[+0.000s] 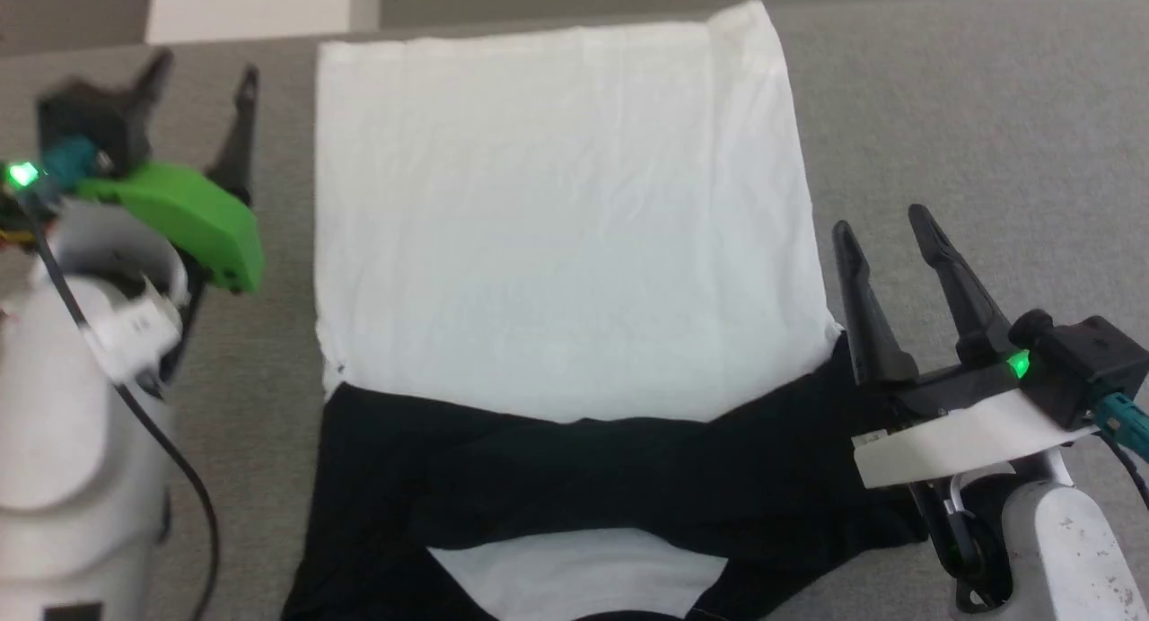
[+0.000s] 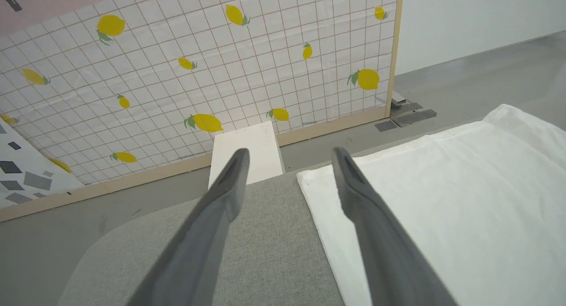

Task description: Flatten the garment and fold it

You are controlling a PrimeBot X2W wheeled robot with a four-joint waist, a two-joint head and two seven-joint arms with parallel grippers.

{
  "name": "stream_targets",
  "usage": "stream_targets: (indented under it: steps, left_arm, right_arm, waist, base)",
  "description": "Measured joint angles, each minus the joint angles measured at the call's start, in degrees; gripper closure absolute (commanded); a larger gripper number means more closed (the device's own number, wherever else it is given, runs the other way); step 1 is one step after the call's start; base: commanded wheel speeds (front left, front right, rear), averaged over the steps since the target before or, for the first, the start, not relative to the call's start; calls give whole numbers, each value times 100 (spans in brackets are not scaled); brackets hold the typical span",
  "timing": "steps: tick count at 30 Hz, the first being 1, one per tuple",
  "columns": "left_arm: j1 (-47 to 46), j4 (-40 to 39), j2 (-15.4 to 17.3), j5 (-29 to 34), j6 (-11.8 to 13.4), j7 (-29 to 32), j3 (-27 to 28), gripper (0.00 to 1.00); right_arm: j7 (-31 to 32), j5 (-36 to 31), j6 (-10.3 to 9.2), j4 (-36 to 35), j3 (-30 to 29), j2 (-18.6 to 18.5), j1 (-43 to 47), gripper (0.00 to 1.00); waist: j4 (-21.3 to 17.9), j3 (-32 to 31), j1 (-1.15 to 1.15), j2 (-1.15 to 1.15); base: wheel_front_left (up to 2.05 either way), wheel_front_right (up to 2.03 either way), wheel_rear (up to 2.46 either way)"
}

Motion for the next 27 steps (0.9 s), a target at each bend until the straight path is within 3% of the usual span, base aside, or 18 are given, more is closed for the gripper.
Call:
stream_targets:
  steps: [4,11,18,27]
  left_arm:
    - [-939,199,530,-458,-3,1185,-205,0]
    - [-1909,466,829,-900,26,2746,-112,0]
    - [-2340,570,875,-932,559,3845,-24,0]
    - [-2455,428,1240,-405,1278,4352,-4,0]
  right_arm:
    - [-229,113,-1,31,-9,33,-26,0]
    - [-456,325,0,188,225,42,-303,0]
    - [-568,455,0,336,330,45,-402,0]
    - [-568,513,0,405,389,44,-452,0]
  waist:
    - [-306,529,0,0]
    - [-708,1276,1,0]
    - [-1082,1878,1,0]
    - [-1461,2250,1,0]
  base:
    - [0,0,0]
    - [0,0,0]
    - [0,0,0]
    - [0,0,0]
